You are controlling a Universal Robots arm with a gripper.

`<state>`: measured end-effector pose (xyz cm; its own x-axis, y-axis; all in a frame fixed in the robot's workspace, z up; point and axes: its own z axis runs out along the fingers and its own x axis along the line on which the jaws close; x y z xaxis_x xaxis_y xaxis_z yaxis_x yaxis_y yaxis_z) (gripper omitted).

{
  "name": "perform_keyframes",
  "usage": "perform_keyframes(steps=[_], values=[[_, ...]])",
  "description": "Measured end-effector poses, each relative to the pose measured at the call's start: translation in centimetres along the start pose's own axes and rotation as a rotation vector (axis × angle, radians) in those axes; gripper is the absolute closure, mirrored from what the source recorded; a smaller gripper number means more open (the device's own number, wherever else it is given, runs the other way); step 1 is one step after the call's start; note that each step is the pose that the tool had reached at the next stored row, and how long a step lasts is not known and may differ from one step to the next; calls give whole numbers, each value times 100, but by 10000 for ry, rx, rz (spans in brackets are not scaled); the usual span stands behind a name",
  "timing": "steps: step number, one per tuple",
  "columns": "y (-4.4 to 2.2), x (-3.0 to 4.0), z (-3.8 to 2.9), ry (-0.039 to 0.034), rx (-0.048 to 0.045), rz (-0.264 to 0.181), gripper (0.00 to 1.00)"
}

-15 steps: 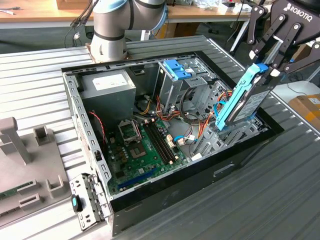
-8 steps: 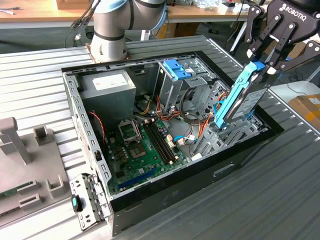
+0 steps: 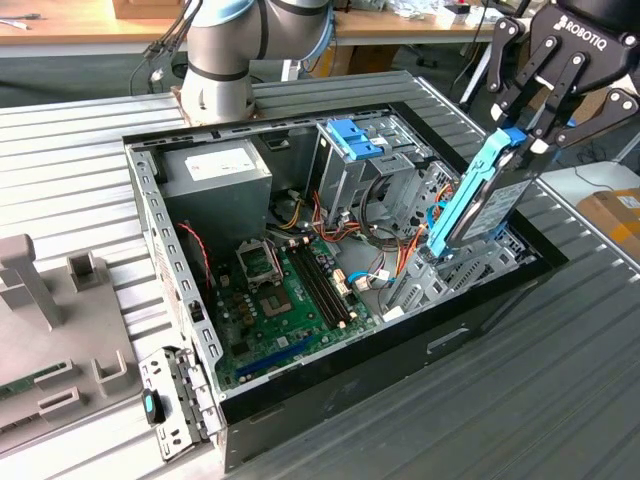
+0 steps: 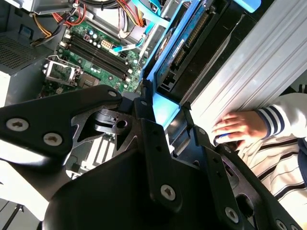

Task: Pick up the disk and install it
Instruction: 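Pick up the disk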

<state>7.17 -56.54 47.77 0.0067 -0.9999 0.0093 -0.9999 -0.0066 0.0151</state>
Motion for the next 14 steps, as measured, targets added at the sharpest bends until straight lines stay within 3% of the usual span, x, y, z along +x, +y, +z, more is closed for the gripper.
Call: perform_keyframes(steps=[14], values=[[-2, -7, 60, -1, 0, 8, 63]])
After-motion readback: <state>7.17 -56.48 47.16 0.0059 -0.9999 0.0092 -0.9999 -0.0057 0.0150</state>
